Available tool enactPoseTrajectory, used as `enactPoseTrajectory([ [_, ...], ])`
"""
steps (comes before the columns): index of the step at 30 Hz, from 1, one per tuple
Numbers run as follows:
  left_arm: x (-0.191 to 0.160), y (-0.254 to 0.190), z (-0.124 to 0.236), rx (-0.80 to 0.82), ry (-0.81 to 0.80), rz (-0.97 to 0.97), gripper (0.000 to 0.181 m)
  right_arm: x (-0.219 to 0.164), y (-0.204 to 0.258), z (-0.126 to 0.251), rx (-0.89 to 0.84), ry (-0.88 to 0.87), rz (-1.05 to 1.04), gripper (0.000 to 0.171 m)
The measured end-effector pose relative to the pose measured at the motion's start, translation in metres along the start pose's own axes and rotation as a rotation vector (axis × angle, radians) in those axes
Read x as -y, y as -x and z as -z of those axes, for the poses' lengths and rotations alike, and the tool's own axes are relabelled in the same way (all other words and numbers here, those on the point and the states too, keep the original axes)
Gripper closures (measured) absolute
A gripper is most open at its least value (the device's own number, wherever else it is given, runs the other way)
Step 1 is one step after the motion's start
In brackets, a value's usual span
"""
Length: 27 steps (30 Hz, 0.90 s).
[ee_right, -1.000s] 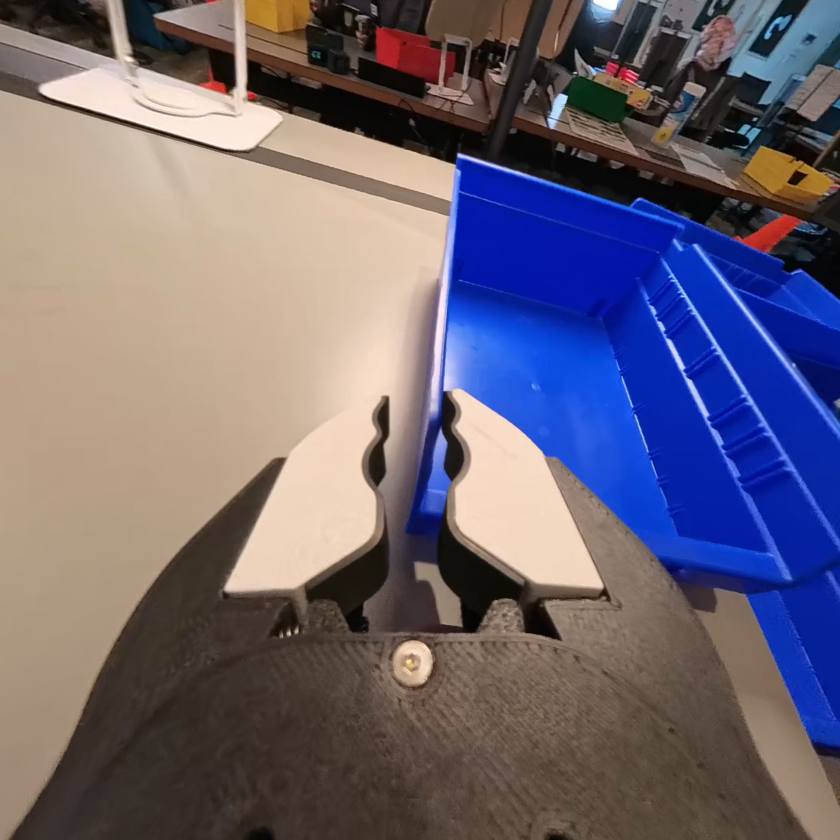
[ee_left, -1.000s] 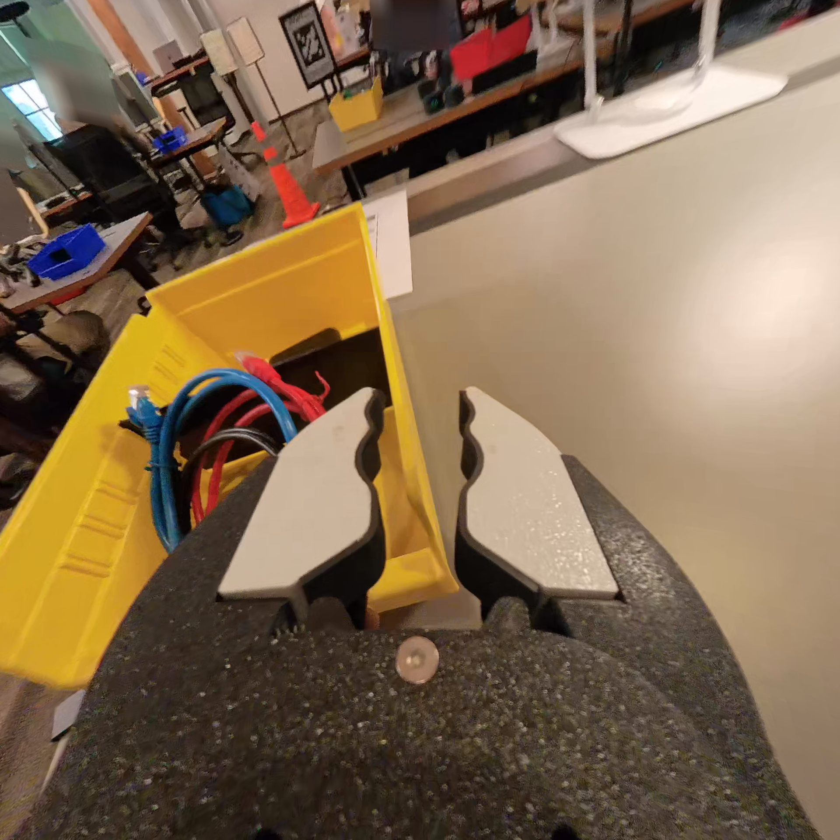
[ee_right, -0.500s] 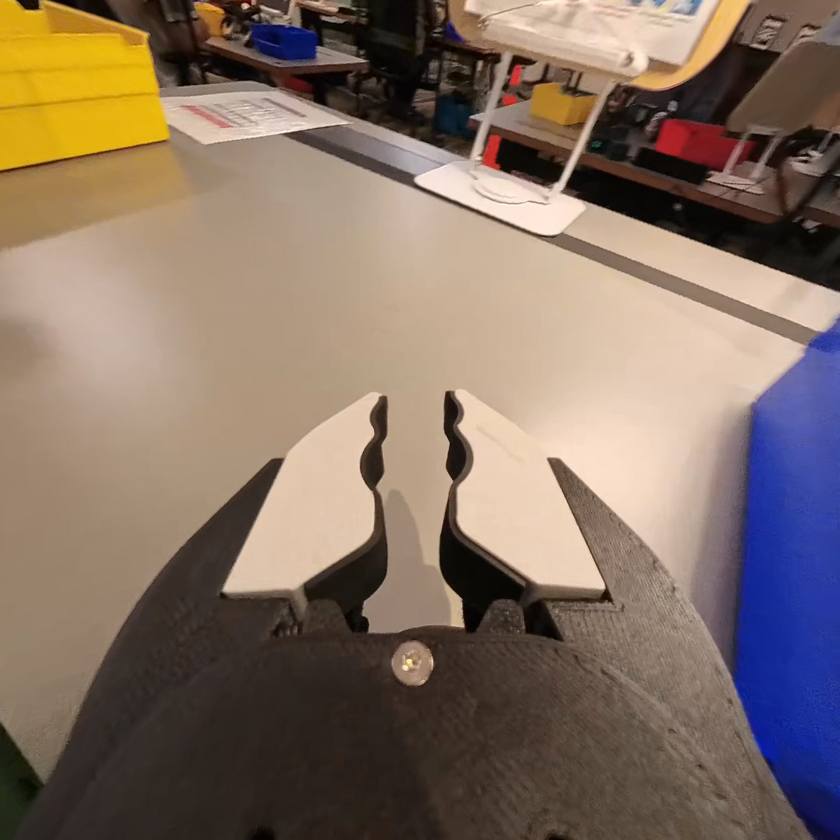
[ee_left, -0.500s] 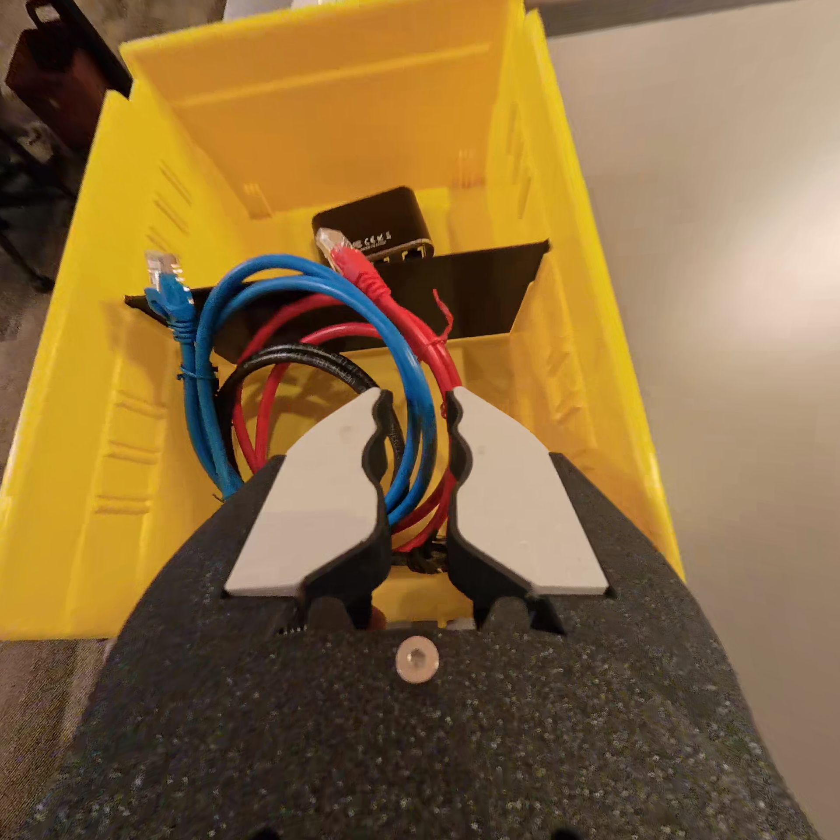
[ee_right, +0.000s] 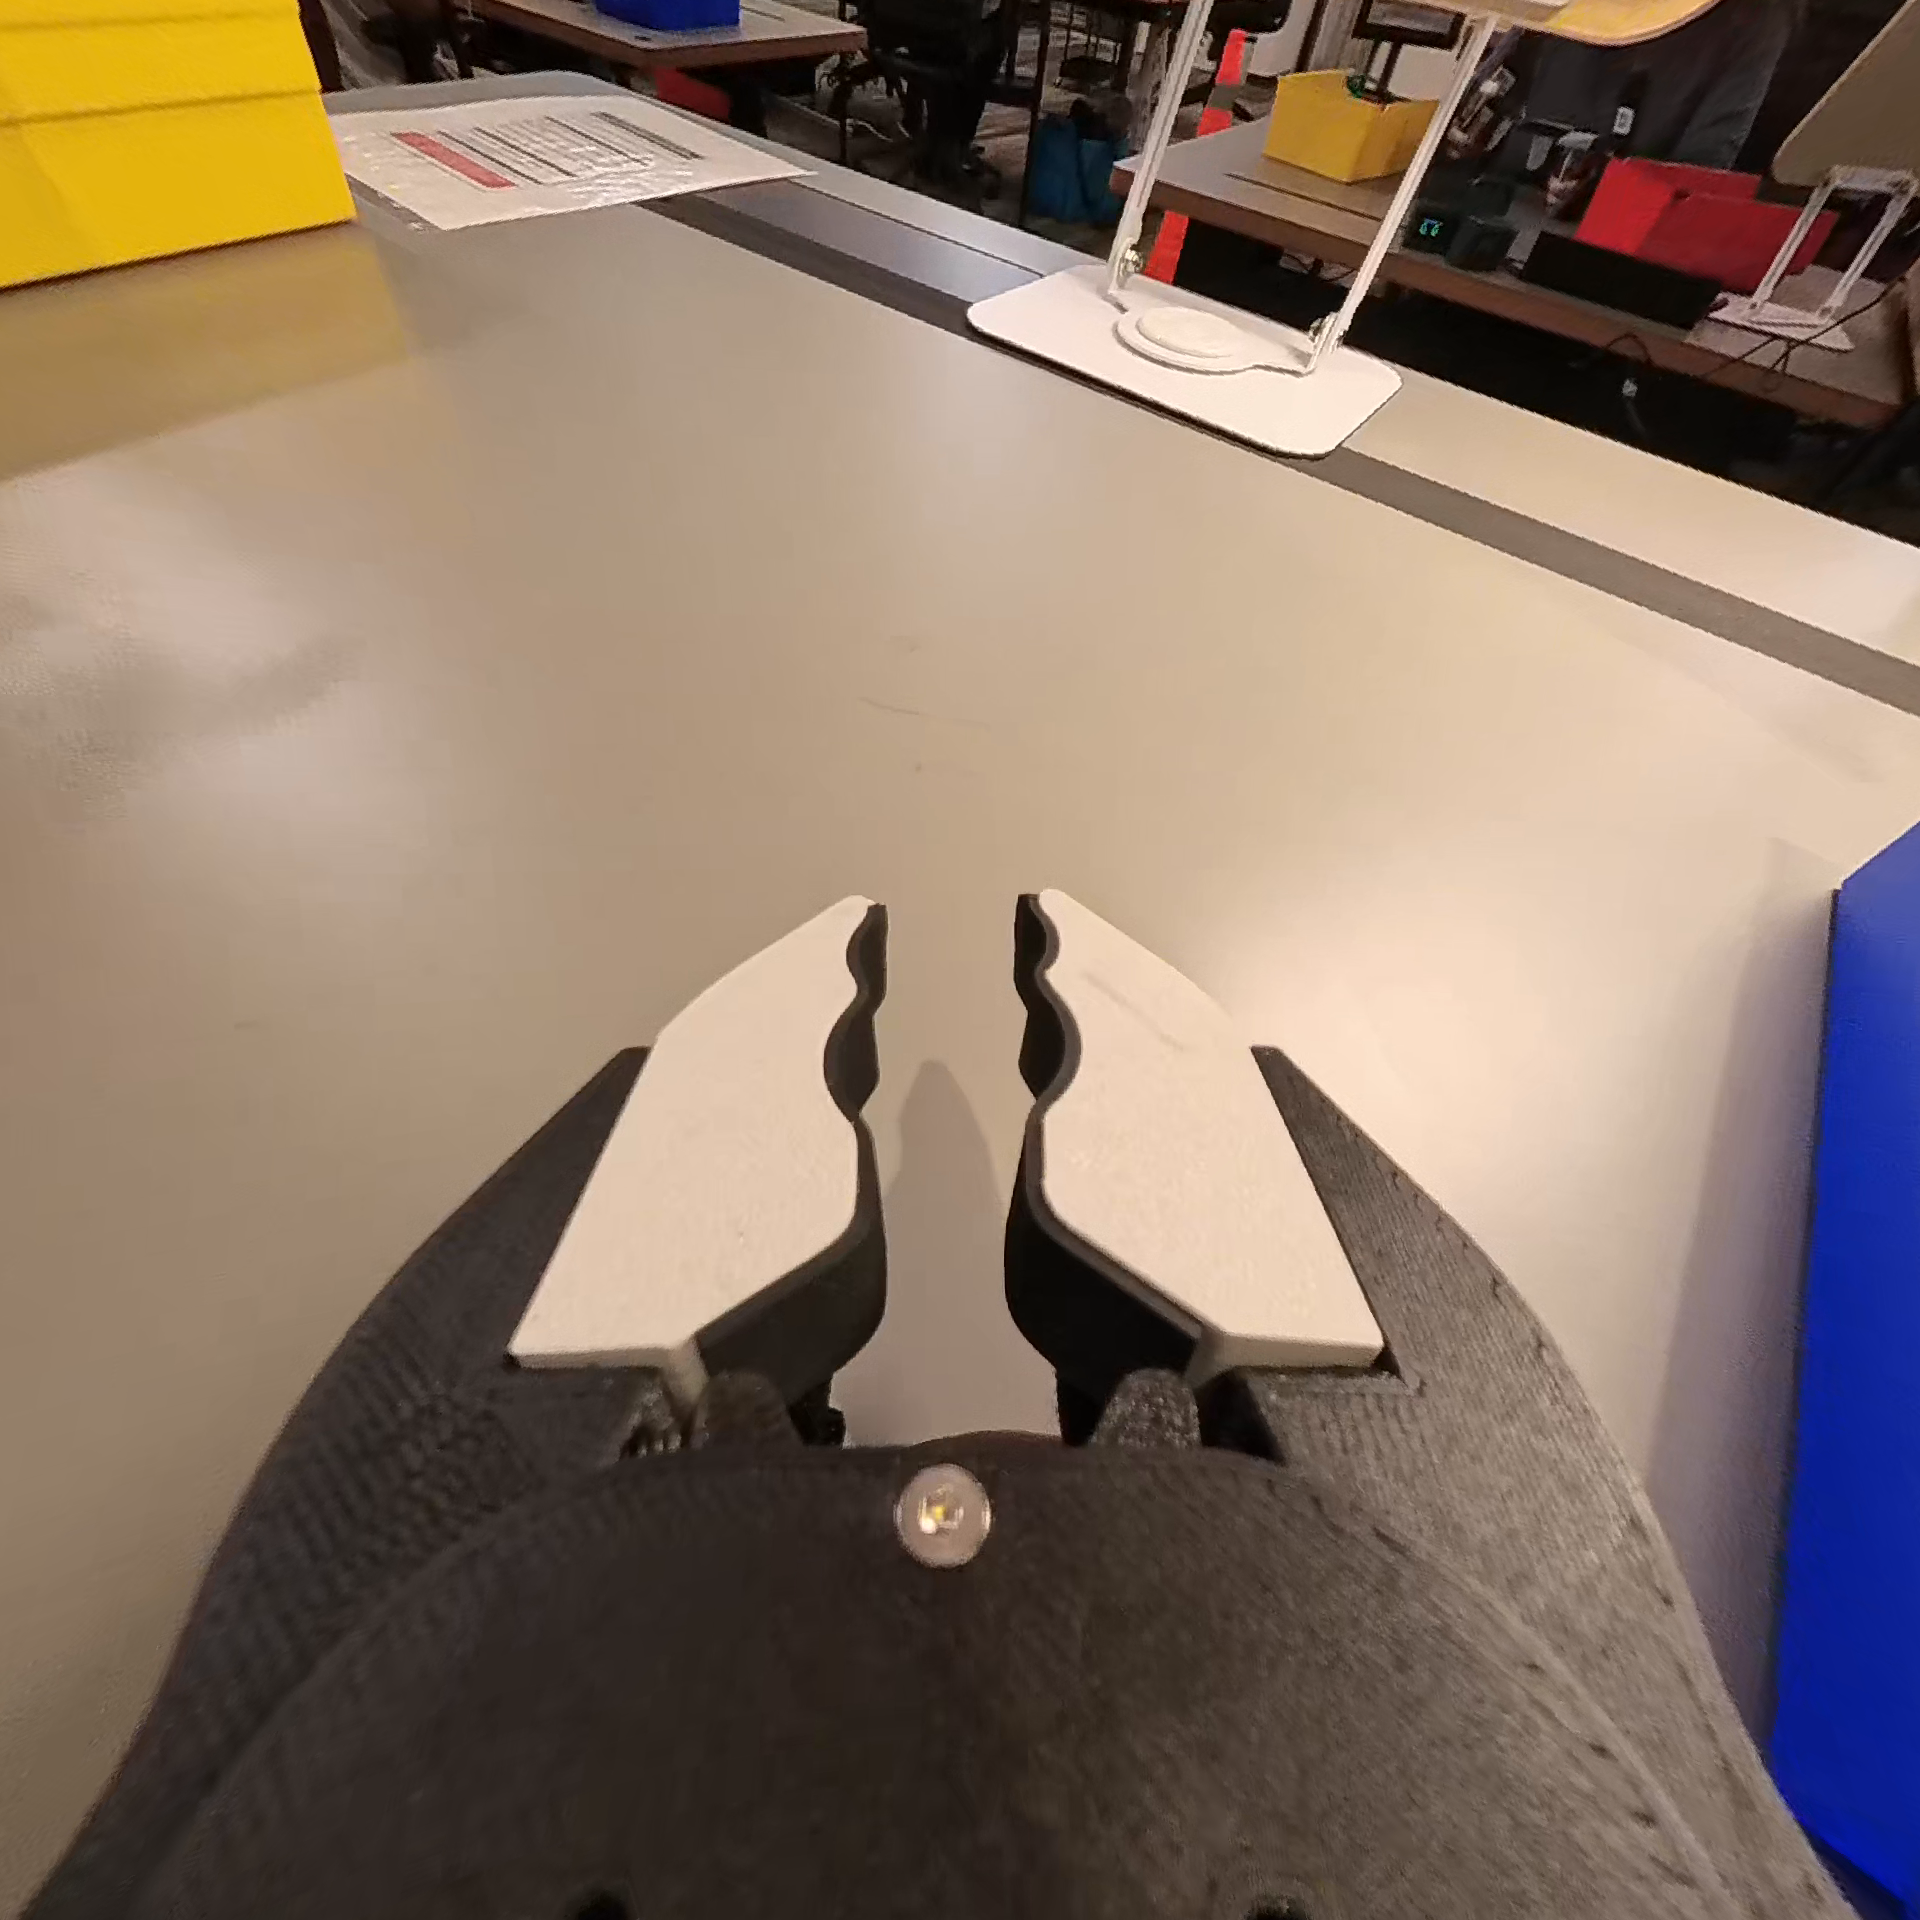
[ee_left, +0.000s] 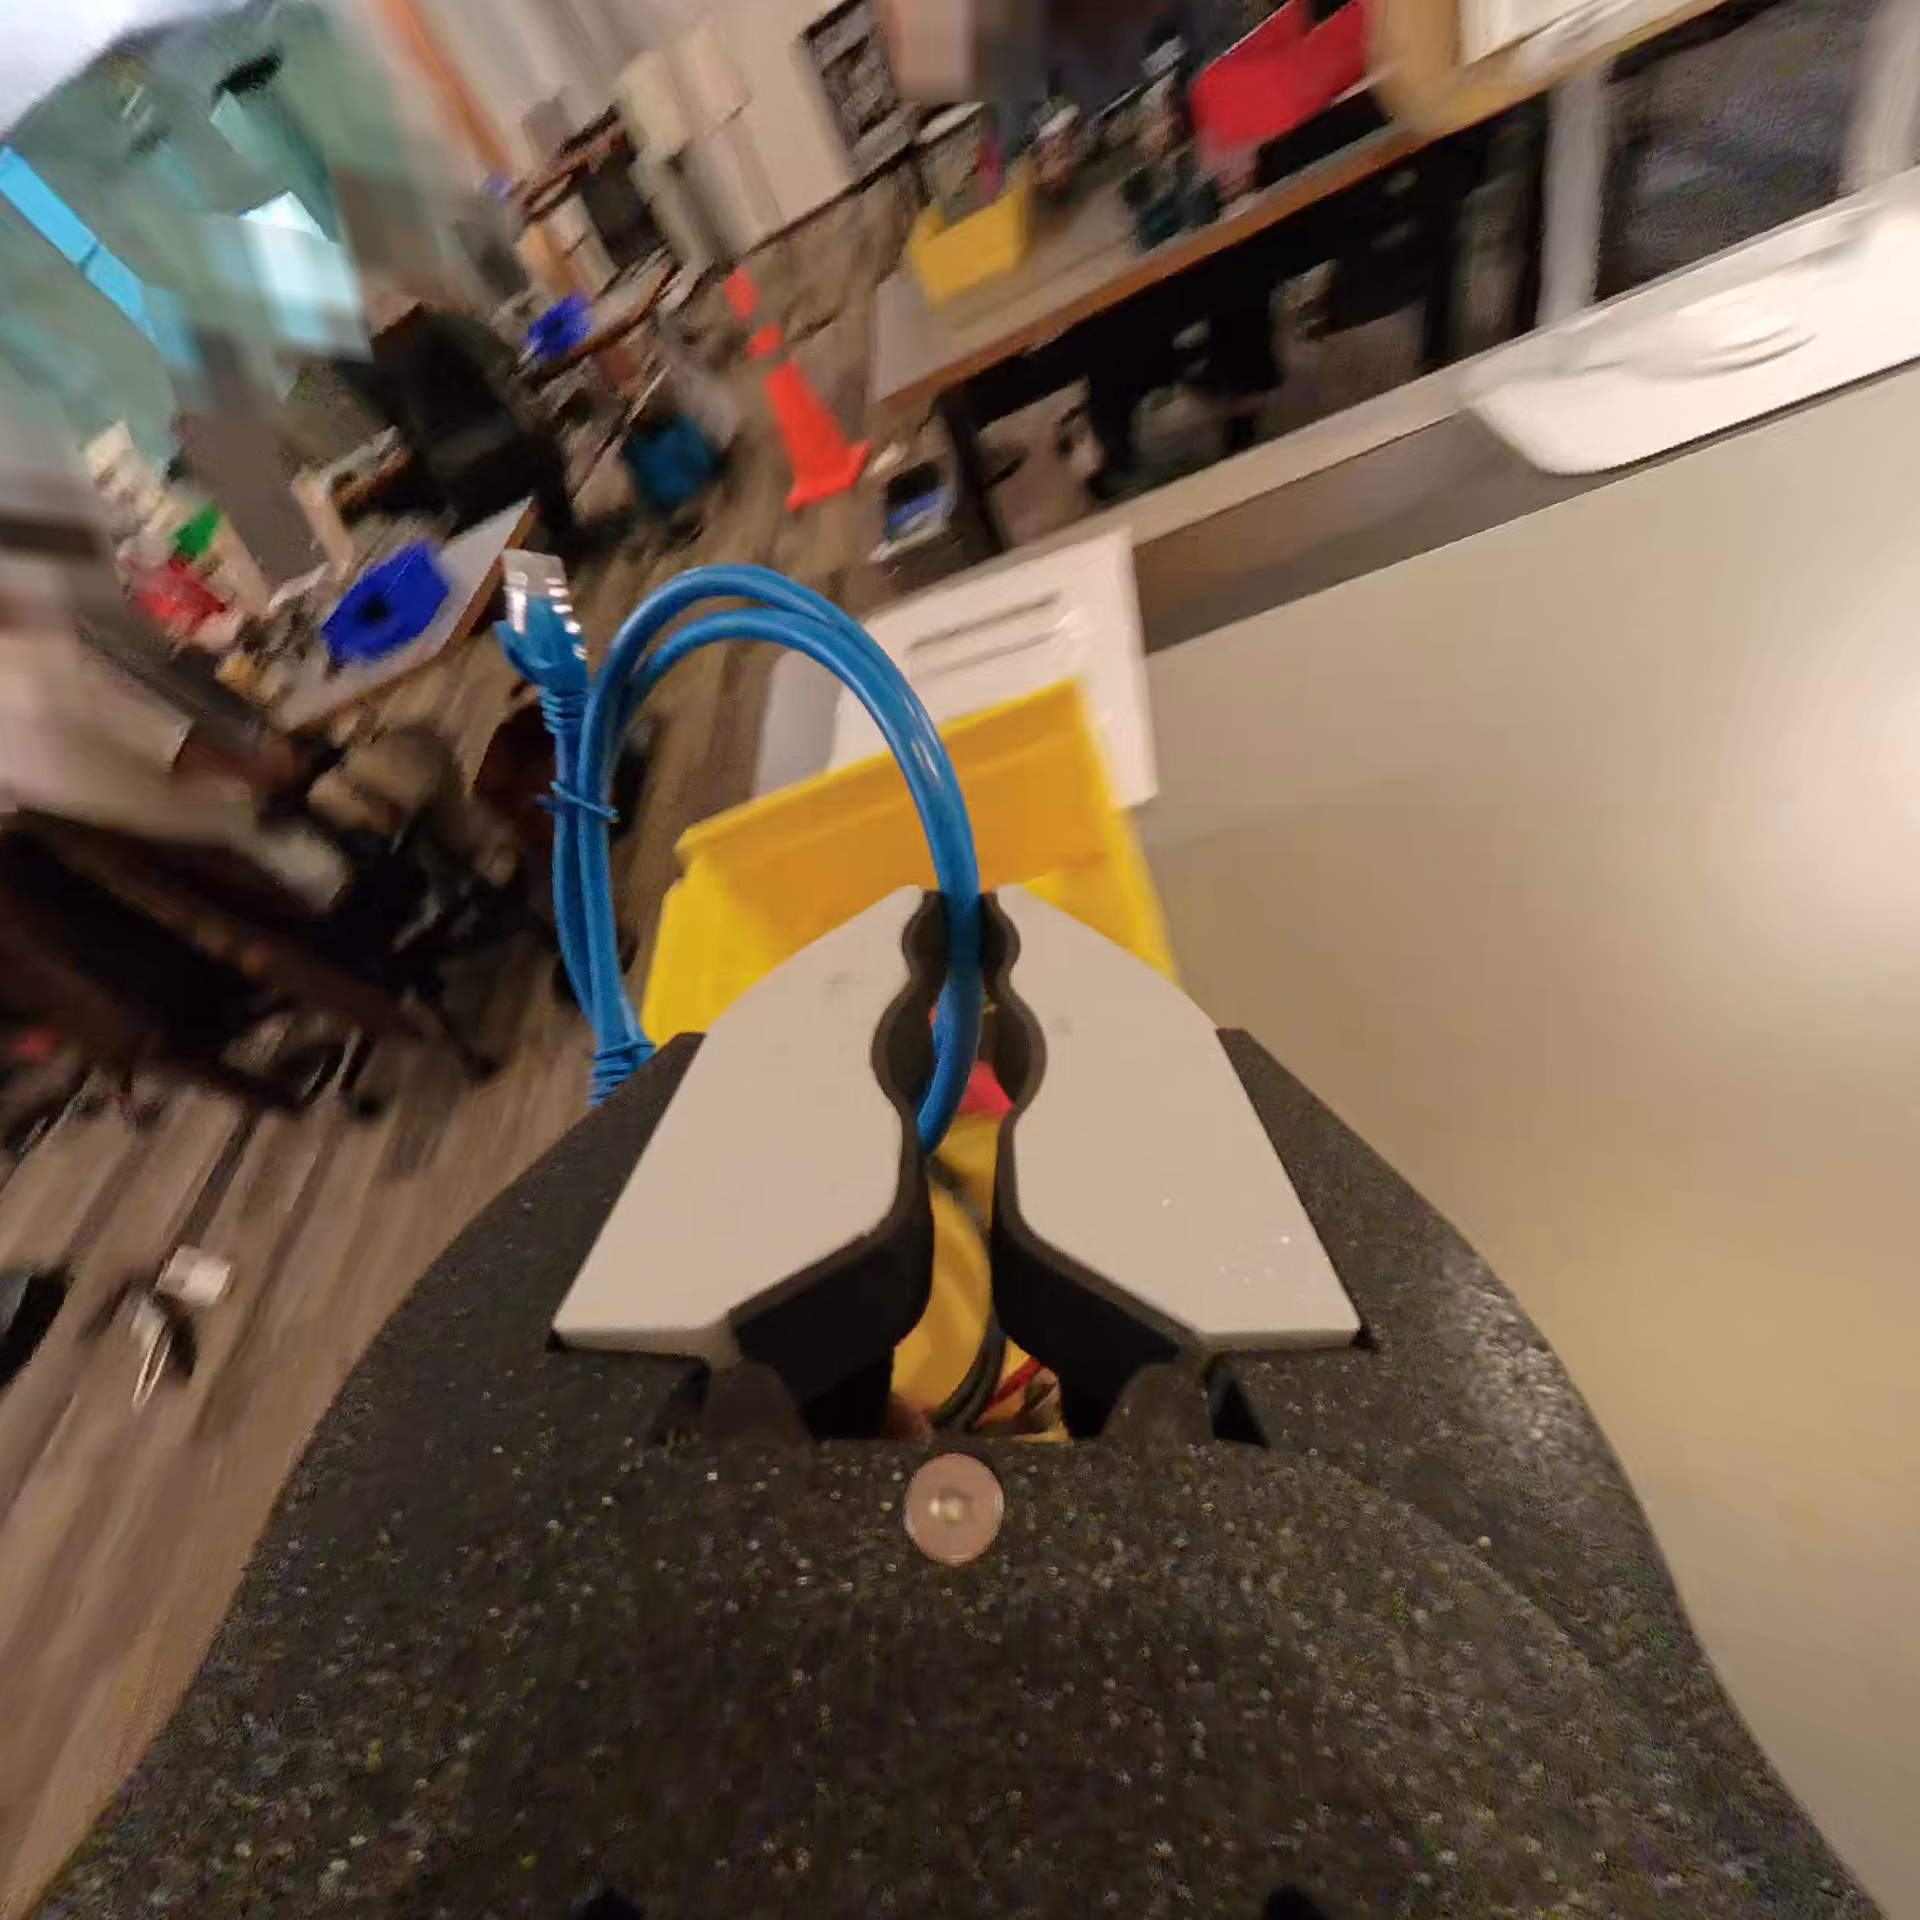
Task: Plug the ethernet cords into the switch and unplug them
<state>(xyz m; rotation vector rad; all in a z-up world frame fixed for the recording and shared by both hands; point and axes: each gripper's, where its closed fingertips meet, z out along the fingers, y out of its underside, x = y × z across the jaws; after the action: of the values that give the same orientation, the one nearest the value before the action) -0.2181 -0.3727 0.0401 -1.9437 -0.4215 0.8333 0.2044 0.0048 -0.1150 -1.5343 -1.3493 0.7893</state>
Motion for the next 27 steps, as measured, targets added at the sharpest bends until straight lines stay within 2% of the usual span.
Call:
enactPoseTrajectory([
  [3,0.045,-0.073,0.005,-0.239,-0.088,-0.095,0.175,-0.001,-0.002,-0.001,0.006,0.01,-0.022,0.147],
  [6,0.059,-0.166,0.002,-0.514,-0.111,-0.163,0.175,-0.002,-0.003,-0.001,0.0,0.013,-0.03,0.147],
  [9,0.048,-0.255,-0.007,-0.735,-0.087,-0.195,0.175,-0.001,-0.004,-0.001,-0.008,0.01,-0.031,0.147],
  [12,0.02,-0.329,-0.017,-0.888,-0.012,-0.233,0.175,-0.002,-0.005,-0.001,-0.007,0.016,-0.038,0.147],
  [17,-0.025,-0.41,-0.011,-1.101,0.114,-0.264,0.175,-0.004,-0.003,-0.003,0.0,0.03,-0.035,0.147],
  [18,-0.03,-0.417,-0.008,-1.13,0.135,-0.264,0.171,-0.005,-0.003,-0.003,0.003,0.036,-0.033,0.146],
  [19,-0.031,-0.419,-0.005,-1.15,0.136,-0.25,0.159,-0.005,-0.002,-0.004,0.005,0.042,-0.032,0.146],
  [22,-0.013,-0.4,0.004,-1.186,0.087,-0.168,0.145,-0.007,-0.001,-0.005,0.011,0.053,-0.024,0.146],
  [24,0.007,-0.364,0.003,-1.154,0.048,-0.106,0.139,-0.007,0.0,-0.005,0.018,0.059,-0.018,0.146],
  [27,0.029,-0.275,-0.022,-0.943,0.035,-0.041,0.133,-0.008,0.002,-0.006,0.031,0.066,-0.012,0.145],
])
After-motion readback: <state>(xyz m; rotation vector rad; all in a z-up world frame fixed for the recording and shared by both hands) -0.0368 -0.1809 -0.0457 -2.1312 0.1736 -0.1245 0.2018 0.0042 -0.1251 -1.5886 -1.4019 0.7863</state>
